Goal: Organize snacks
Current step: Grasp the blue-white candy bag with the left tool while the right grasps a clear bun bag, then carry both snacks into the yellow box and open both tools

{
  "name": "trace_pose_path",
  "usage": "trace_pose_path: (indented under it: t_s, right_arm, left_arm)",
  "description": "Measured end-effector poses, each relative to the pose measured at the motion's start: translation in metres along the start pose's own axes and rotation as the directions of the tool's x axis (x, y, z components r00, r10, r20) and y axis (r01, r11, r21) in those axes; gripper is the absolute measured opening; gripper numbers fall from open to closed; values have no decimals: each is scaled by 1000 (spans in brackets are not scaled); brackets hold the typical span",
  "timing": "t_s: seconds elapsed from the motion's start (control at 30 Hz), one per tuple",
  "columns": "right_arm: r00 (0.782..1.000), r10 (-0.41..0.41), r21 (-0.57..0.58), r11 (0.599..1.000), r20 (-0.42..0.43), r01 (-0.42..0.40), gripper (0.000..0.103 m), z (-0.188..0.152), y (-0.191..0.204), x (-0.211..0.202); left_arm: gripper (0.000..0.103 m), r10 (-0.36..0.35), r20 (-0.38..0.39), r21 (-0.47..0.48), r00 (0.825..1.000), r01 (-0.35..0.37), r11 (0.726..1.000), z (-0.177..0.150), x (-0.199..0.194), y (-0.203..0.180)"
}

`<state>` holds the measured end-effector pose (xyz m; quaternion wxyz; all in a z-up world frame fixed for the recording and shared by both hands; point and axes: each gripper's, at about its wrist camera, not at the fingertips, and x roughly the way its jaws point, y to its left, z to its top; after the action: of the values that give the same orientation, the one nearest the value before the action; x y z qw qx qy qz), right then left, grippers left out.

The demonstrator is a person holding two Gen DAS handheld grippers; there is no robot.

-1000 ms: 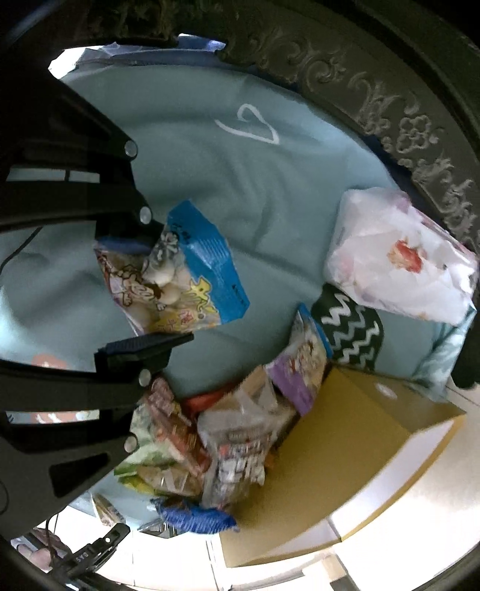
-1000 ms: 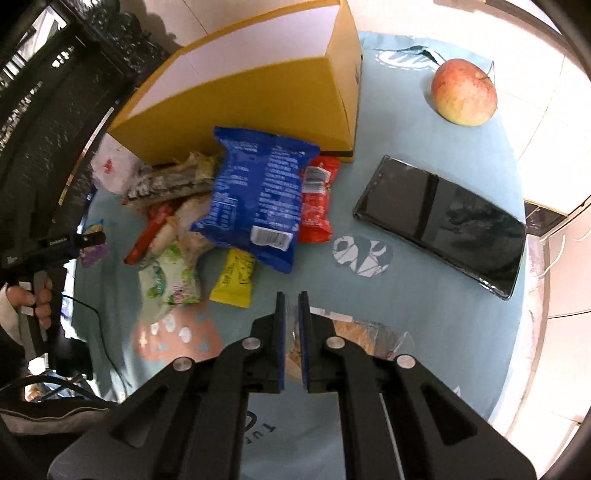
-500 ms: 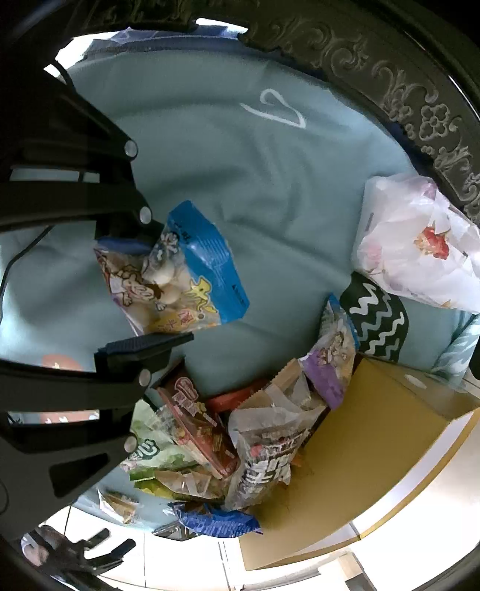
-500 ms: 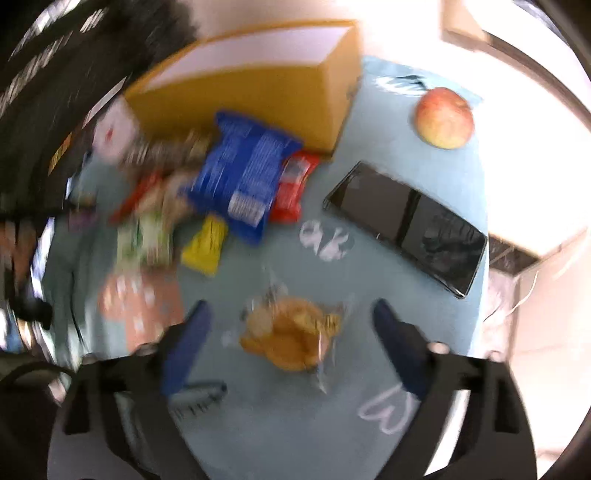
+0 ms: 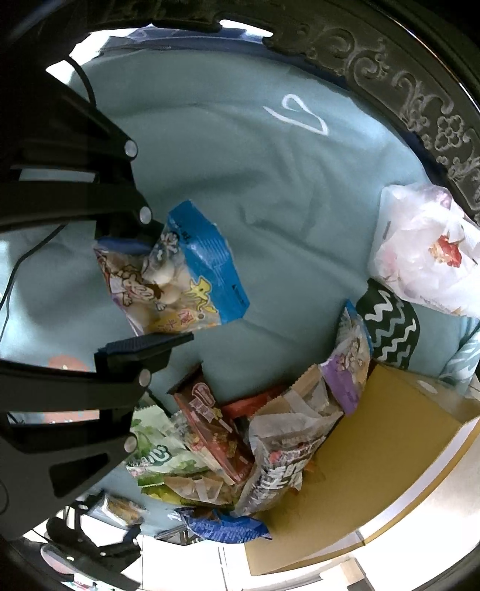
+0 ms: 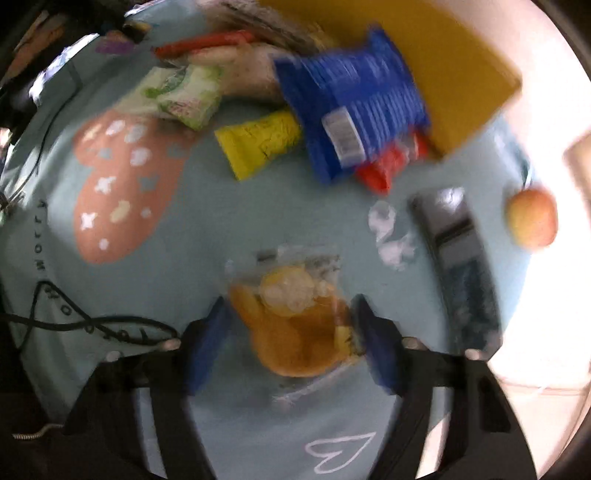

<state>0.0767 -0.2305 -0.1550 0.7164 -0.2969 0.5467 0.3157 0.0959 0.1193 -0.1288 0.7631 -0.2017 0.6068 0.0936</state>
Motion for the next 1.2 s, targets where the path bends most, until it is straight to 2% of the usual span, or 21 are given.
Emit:
trace_pose_path:
  t_s: [0.07, 0.13, 0.17, 0.23, 0.37, 0.47, 0.53, 0.67, 0.77, 0.8, 0.97, 1.1, 1.13, 1.17, 1.2]
  right_arm:
    - [999, 34, 86, 996, -23, -32, 55, 4, -13, -2]
    - [995, 82, 245, 965, 51, -92, 55, 2, -32, -14]
    - [985, 139, 337, 927, 102, -166, 55, -1, -42, -21]
    - [973, 172, 411, 884, 155, -222, 55, -6, -48, -28]
    - [954, 169, 488, 829, 248, -274, 55, -3, -51, -45]
    - [934, 116, 507, 814, 338, -284, 55, 8, -53, -72]
    - [906, 68, 502, 814, 418, -292, 55, 21, -59, -96]
    - [834, -39, 490, 824, 551, -285, 55, 45, -72, -143]
    - [765, -114, 472, 841, 634, -265, 55, 69, -86, -171]
    - [753, -142, 472, 847, 643, -244, 55, 78, -88, -175]
    - [734, -215, 507, 838, 645, -201, 55, 106, -100, -169]
    - [734, -249, 516, 841, 632, -159, 55, 128, -105, -153]
    - [739, -270, 531, 836, 618, -139, 56, 133, -109, -148]
    - [754, -291, 554, 824, 589, -114, 57, 139, -116, -137]
    - [775, -302, 571, 816, 555, -91, 62, 145, -119, -128]
  left_arm:
    - [37, 2, 0, -2, 1000, -2, 1000, -1, 0, 1]
    - [37, 1, 3, -6, 1000, -1, 1000, -2, -1, 0]
    - [37, -3, 7, -6, 1000, 3, 1000, -1, -1, -1]
    - [37, -10, 11, -3, 1000, 10, 1000, -1, -4, -2]
    - [37, -28, 48, 25, 998, 26, 999, 0, -29, -9]
    - [37, -55, 95, 62, 994, 50, 997, 2, -53, -20]
    - [37, -68, 127, 87, 990, 58, 995, 7, -68, -31]
    - [37, -133, 217, 173, 967, 96, 980, 26, -102, -69]
    - [37, -194, 266, 235, 944, 132, 963, 46, -120, -102]
    - [37, -210, 277, 248, 938, 141, 958, 52, -123, -112]
    - [37, -269, 294, 289, 917, 183, 940, 89, -120, -159]
    - [39, -295, 290, 290, 910, 210, 934, 119, -102, -192]
    - [42, -303, 284, 274, 910, 226, 935, 128, -93, -198]
    - [71, -303, 278, 257, 911, 233, 938, 135, -84, -200]
    - [98, -277, 282, 221, 919, 219, 950, 142, -75, -201]
